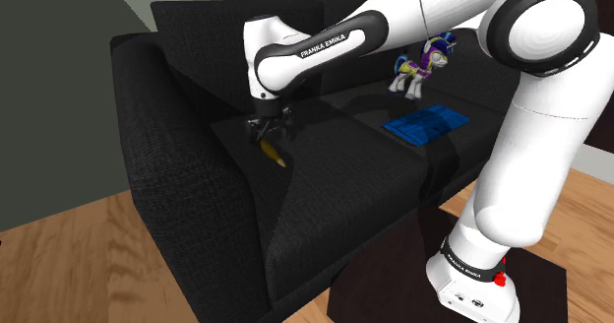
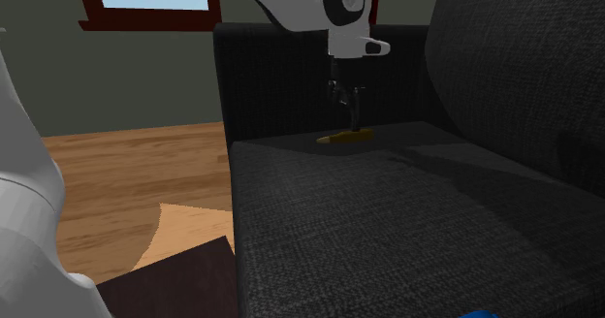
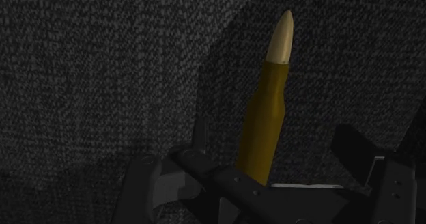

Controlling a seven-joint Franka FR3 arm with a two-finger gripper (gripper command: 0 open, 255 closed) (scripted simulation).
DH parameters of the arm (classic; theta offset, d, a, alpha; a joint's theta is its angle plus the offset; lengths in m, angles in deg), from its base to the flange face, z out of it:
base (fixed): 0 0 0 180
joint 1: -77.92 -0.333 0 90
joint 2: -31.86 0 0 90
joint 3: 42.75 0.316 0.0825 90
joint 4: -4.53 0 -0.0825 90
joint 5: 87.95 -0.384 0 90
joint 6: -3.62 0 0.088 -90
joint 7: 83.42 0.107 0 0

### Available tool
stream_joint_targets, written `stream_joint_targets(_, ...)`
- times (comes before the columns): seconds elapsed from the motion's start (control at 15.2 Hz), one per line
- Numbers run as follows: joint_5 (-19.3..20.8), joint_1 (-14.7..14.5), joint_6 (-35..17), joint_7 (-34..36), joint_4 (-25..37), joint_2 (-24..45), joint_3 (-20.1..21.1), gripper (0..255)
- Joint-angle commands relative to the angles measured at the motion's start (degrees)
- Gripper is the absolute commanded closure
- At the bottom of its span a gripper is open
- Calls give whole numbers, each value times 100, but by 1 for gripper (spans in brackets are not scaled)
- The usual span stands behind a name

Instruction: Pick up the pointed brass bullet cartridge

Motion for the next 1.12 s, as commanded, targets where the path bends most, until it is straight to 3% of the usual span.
stream_joint_targets(0.0,21,-13,-139,48,-82,63,7,0)
stream_joint_targets(0.4,65,-17,-467,87,-290,188,2,0)
stream_joint_targets(0.46,60,-17,-456,85,-296,170,3,255)
stream_joint_targets(1.06,66,-17,-467,87,-289,189,2,255)
